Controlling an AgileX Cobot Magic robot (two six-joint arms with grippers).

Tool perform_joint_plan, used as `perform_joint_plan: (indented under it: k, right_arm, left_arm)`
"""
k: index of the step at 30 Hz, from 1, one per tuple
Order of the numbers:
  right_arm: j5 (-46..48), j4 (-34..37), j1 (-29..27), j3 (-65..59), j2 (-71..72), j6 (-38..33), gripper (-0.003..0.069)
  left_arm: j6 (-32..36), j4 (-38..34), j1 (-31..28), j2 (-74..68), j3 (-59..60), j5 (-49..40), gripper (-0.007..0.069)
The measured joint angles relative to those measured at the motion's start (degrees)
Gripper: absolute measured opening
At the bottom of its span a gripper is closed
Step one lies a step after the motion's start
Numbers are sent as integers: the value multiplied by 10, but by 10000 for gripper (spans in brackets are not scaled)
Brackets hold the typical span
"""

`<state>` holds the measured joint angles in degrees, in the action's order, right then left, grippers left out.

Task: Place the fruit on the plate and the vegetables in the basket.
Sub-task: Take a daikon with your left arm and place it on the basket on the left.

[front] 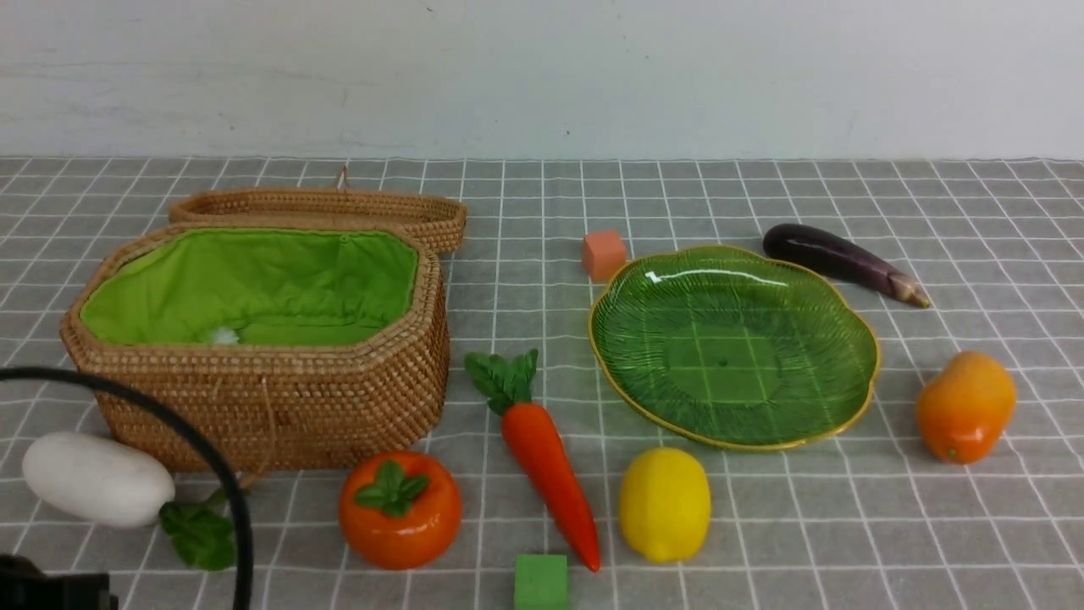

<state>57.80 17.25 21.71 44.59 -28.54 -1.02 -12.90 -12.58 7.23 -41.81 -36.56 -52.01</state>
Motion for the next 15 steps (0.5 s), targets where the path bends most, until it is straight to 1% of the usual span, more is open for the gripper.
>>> perform_joint_plan:
  k: [2, 3, 4, 6, 7, 8, 9, 10, 12, 13, 14, 15]
  right_arm:
    - [34, 1, 8, 35, -32, -22, 66]
    - [40, 2, 11, 52, -46, -39, 66]
    - [41, 3, 11, 55, -48, -43, 66]
    - [41, 19, 12, 78, -62, -93, 66]
    - [41, 21, 12, 79, -62, -93, 66]
    - [40, 40, 12, 87, -63, -130, 66]
    - [40, 42, 12, 88, -63, -130, 66]
    - [40, 57, 12, 91, -63, -155, 66]
    - [40, 70, 12, 93, -63, -175, 66]
    - [41, 77, 12, 93, -63, -183, 67]
    - [44, 83, 12, 93, -63, -189, 69]
    - [46, 86, 12, 93, -63, -191, 70]
  left_arm:
    - [-6, 26, 0, -28, -12, 17, -13]
    - [-17, 44, 0, -46, -19, 26, -13]
    - [-19, 47, 0, -49, -20, 27, -13]
    - [-61, 95, 0, -86, -35, 37, -13]
    - [-64, 95, 0, -88, -36, 37, -13]
    - [-92, 126, -2, -106, -44, 39, -13]
    - [-100, 134, -4, -111, -46, 39, -13]
    - [-128, 154, -20, -127, -57, 40, -13]
    - [-144, 158, -54, -143, -66, 42, -13]
    - [-145, 154, -73, -151, -71, 45, -13]
    - [-137, 134, -111, -168, -74, 53, -13]
    - [-126, 117, -134, -178, -75, 59, -13]
